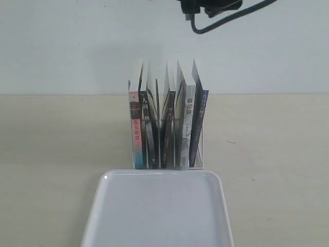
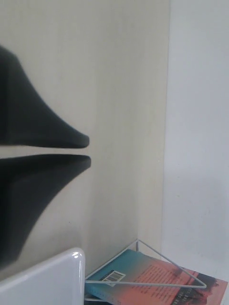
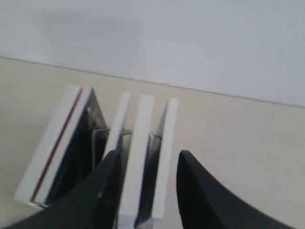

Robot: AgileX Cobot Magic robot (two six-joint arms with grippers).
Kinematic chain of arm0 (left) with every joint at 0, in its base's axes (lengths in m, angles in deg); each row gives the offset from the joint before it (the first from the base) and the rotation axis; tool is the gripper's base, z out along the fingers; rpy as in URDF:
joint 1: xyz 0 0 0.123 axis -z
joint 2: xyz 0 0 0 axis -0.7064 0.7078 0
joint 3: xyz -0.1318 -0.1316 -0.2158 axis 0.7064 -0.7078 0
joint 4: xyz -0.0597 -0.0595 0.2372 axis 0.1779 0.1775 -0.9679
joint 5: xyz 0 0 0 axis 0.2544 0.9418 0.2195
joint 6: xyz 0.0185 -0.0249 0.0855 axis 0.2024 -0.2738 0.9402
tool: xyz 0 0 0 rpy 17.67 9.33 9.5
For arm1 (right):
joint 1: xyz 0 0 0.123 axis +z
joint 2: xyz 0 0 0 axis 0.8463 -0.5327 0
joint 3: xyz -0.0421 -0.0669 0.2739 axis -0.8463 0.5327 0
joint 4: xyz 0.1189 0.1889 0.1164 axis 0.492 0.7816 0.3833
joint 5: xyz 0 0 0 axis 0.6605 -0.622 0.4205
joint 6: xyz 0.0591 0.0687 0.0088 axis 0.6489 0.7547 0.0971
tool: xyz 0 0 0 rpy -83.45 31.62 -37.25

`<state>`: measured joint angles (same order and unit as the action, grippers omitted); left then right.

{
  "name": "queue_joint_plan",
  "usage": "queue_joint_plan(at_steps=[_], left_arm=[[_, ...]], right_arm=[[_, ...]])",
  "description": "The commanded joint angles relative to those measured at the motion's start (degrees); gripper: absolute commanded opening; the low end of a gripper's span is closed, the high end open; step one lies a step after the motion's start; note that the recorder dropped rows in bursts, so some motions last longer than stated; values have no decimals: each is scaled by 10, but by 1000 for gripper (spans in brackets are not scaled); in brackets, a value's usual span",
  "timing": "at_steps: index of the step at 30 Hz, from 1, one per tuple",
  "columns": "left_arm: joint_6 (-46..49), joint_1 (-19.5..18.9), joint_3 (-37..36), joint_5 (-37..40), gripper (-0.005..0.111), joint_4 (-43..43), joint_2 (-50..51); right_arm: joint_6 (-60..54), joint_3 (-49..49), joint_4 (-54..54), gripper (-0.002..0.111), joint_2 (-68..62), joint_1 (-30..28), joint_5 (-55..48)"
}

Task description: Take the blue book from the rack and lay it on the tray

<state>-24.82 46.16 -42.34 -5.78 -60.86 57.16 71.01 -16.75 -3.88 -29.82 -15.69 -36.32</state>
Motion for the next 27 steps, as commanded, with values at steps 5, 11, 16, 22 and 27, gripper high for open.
queue_joint_plan(at_steps=[5, 11, 16, 22, 27], left_arm=[[1, 0, -2, 1, 4, 6, -2], [1, 0, -2, 1, 4, 6, -2], [1, 0, -2, 1, 4, 6, -2], [1, 0, -2, 1, 4, 6, -2], [1, 0, -2, 1, 4, 6, -2]], right_arm=[[-50, -2, 50, 38, -29, -50, -31], [-58, -2, 51, 38, -68, -50, -7], [-60, -2, 52, 38, -88, -56, 21], [-62, -2, 75, 38, -104, -81, 27], [-99, -2, 124, 38, -121, -96, 37]])
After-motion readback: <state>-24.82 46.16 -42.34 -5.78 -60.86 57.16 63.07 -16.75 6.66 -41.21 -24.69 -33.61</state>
